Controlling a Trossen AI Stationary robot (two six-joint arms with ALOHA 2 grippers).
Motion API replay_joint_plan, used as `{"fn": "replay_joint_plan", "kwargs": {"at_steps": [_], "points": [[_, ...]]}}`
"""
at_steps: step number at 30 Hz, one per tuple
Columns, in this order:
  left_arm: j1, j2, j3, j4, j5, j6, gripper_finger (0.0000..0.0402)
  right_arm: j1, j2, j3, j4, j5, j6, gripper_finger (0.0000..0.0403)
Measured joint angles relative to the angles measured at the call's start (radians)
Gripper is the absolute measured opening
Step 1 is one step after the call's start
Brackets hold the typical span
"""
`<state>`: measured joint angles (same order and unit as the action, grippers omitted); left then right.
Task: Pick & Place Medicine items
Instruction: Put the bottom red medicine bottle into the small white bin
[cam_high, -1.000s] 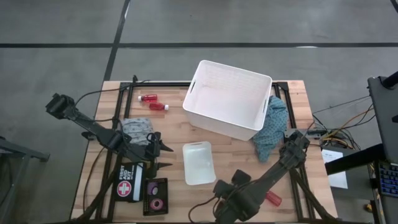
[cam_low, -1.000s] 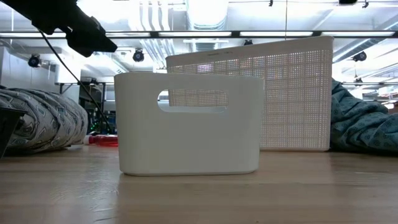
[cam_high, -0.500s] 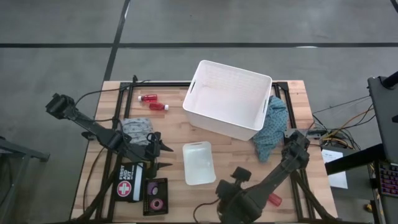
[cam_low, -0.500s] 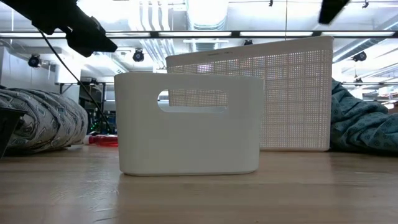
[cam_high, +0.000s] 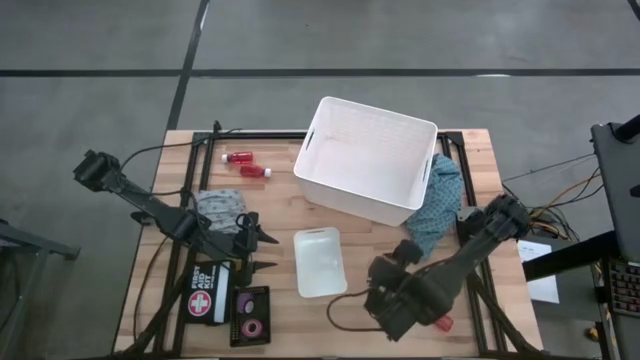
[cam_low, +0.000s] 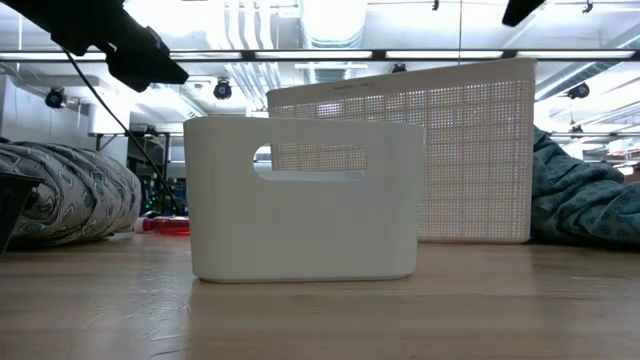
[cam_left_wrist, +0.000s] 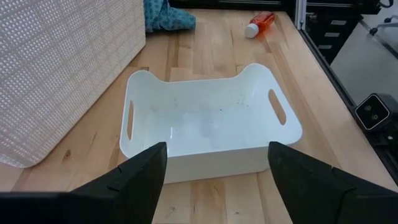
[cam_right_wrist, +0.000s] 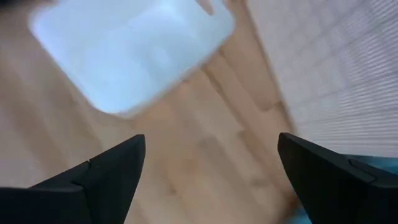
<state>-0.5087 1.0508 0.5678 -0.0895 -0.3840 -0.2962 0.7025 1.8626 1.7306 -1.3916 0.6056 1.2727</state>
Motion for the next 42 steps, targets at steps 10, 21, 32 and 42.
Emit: {"fn": "replay_joint_plan", "kwargs": {"at_steps": [10,21,32,42], "points": [[0.000,0.000,0.000,-0.013,0.000,0.000,0.0287,0.000,-0.054,-0.135,0.116,-0.071,0.209,0.0363],[0.000,0.000,0.000,-0.016,0.000,0.000,0.0287,0.000,-0.050,-0.184,-0.050,-0.046,0.133,0.0363],[0.000,0.000,0.000,-0.017,0.000,0.000,0.0287,0.013,-0.055,-0.209,-0.179,-0.161,0.143,0.0363],[0.000,0.000,0.000,-0.017,0.000,0.000,0.0287,0.015,-0.054,-0.262,-0.166,-0.261,0.165,0.0363]]}}
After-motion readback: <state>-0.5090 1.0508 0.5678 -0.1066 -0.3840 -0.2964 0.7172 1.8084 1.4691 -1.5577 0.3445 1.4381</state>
